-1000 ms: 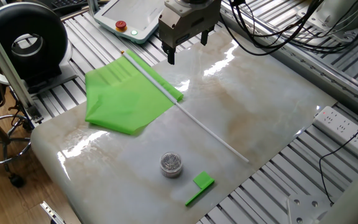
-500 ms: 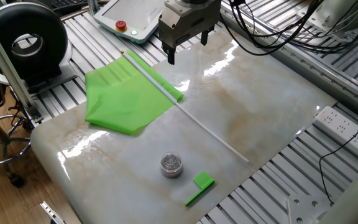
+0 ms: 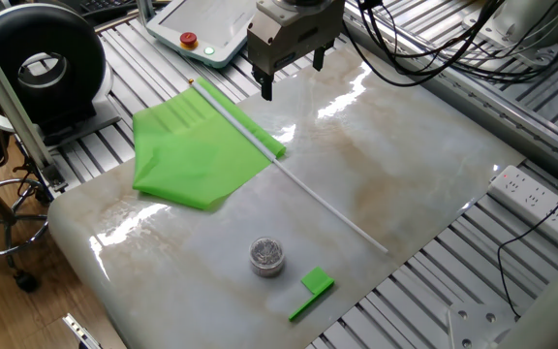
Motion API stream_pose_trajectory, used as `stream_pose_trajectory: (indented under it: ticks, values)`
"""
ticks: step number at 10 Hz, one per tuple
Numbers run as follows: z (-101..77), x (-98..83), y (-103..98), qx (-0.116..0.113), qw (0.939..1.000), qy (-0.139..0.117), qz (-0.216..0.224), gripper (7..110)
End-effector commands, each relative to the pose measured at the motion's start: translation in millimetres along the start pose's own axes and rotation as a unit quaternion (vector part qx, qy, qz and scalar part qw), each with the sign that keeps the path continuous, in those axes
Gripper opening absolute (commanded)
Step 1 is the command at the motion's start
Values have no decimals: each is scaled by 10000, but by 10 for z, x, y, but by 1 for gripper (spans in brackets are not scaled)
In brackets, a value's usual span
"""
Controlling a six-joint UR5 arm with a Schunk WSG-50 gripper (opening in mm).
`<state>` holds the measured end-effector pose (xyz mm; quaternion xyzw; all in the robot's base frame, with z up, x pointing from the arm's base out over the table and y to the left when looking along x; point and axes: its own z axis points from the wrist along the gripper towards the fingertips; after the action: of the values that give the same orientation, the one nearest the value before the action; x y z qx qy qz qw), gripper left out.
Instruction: Wave the flag
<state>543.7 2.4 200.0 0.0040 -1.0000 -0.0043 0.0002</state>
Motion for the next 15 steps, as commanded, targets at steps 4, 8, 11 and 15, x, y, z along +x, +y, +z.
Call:
stream_pose_trajectory:
  ticks: [4,8,11,15]
  values:
    - [-29,124,435,-824,9921,344,876,7]
    - [-19,122,350,-651,9940,319,822,7]
    - [-35,123,-213,500,9959,262,711,7]
    - [91,19,319,-669,9962,343,445,7]
